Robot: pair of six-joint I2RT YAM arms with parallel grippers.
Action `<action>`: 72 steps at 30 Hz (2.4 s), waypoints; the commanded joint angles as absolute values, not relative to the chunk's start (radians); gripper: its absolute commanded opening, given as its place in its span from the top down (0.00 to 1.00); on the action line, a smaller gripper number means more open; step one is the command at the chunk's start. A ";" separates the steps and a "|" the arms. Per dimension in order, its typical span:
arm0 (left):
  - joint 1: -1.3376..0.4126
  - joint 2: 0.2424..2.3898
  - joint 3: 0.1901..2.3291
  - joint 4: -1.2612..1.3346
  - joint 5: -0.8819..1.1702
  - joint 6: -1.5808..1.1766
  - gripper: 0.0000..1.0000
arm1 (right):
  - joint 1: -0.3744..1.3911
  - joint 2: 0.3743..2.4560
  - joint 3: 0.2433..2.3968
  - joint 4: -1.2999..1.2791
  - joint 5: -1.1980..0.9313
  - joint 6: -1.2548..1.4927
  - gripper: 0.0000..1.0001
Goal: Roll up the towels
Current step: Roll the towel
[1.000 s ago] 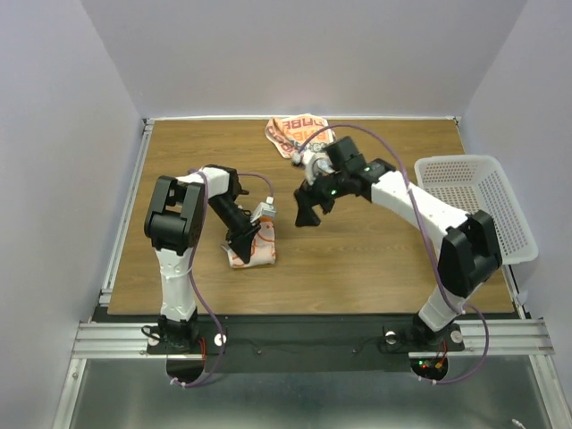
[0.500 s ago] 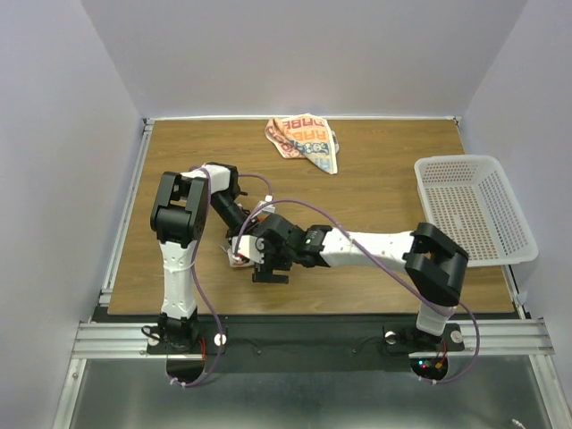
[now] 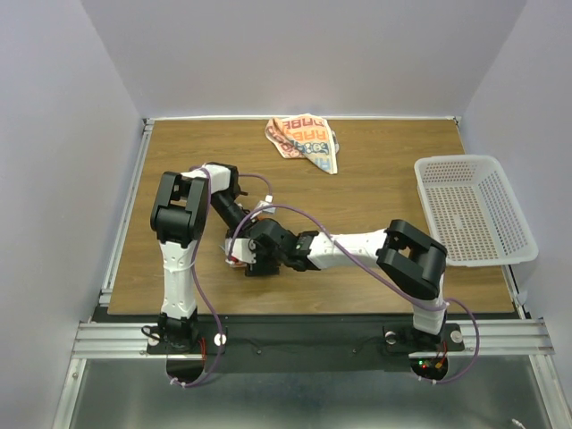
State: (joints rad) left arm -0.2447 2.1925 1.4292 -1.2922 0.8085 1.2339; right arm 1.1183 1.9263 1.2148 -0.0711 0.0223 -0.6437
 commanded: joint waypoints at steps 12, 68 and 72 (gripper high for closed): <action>-0.124 2.016 1.574 -1.075 0.736 1.259 0.47 | 1.060 1.928 1.160 -0.216 -0.236 -0.554 1.00; -0.885 1.156 0.716 -0.296 0.416 0.916 0.13 | 0.591 2.336 1.511 -0.971 -1.048 -0.425 0.96; -0.939 1.199 0.689 -0.184 0.267 0.925 0.14 | 0.580 2.361 1.532 -0.999 -1.072 -0.423 0.96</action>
